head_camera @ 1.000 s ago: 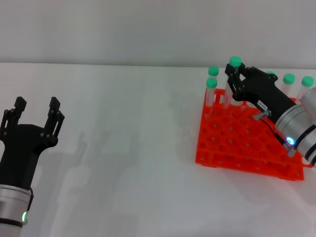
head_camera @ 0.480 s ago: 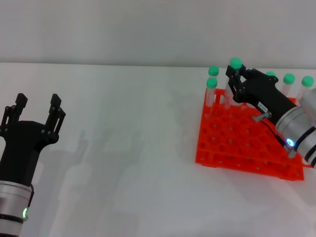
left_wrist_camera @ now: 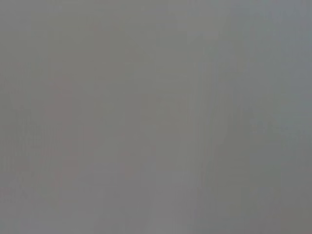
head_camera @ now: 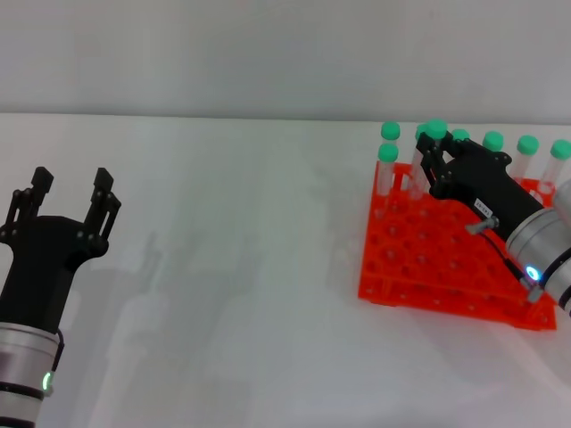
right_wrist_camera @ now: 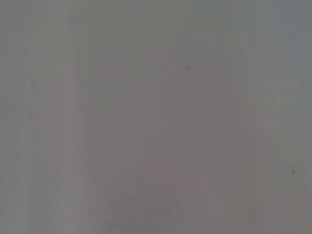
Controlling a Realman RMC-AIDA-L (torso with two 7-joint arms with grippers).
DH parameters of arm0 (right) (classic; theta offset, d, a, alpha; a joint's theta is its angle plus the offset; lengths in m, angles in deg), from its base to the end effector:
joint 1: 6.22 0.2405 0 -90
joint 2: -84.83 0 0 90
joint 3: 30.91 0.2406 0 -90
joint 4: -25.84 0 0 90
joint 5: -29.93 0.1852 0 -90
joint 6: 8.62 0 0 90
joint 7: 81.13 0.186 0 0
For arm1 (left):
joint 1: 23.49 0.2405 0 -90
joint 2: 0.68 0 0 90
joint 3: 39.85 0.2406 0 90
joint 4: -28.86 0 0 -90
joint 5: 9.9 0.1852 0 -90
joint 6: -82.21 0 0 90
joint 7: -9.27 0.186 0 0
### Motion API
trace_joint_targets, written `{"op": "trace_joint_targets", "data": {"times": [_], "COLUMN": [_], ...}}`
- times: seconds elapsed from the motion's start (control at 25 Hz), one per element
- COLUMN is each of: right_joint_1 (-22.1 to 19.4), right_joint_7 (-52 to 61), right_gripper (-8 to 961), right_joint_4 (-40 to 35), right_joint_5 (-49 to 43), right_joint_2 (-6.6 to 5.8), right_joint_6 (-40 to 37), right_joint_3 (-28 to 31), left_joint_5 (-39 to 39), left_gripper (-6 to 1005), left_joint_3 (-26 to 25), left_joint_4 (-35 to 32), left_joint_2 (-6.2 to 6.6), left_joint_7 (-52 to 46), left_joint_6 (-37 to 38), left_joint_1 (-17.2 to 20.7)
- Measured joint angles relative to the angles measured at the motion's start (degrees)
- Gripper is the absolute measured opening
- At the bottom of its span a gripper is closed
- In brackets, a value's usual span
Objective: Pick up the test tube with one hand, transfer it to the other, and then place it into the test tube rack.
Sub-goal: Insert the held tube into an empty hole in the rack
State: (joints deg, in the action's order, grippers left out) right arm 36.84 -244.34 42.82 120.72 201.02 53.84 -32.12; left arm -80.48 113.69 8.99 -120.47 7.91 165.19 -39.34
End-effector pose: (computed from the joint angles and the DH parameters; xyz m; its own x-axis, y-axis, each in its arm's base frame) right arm 0.1908 0.4017 -0.0527 0.6150 -0.0408 -0.7875 -0.7031 -0.4805 -0.5242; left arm -0.2707 0.2983 0.0017 0.6122 -0.2075 0.7630 0.7593 -0.1149 -0.6405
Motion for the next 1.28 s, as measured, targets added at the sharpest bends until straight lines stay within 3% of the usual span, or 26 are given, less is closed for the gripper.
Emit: {"op": "trace_joint_targets", "data": {"times": [1.28], "right_joint_1": [-1.4], "right_joint_7": [-0.1], "right_gripper": [236], "right_joint_4": [0.0], "right_joint_5": [-6.6], "right_joint_2": [0.0], "right_joint_6": [-2.3], "right_joint_3": [1.8], "left_joint_5": [0.2], "left_gripper": [735], "left_joint_3": [0.1], "left_joint_4": [-0.4], "left_joint_2": [0.0], "left_joint_7": [0.0], "left_joint_6": [-0.1], "left_joint_1": [-0.5]}}
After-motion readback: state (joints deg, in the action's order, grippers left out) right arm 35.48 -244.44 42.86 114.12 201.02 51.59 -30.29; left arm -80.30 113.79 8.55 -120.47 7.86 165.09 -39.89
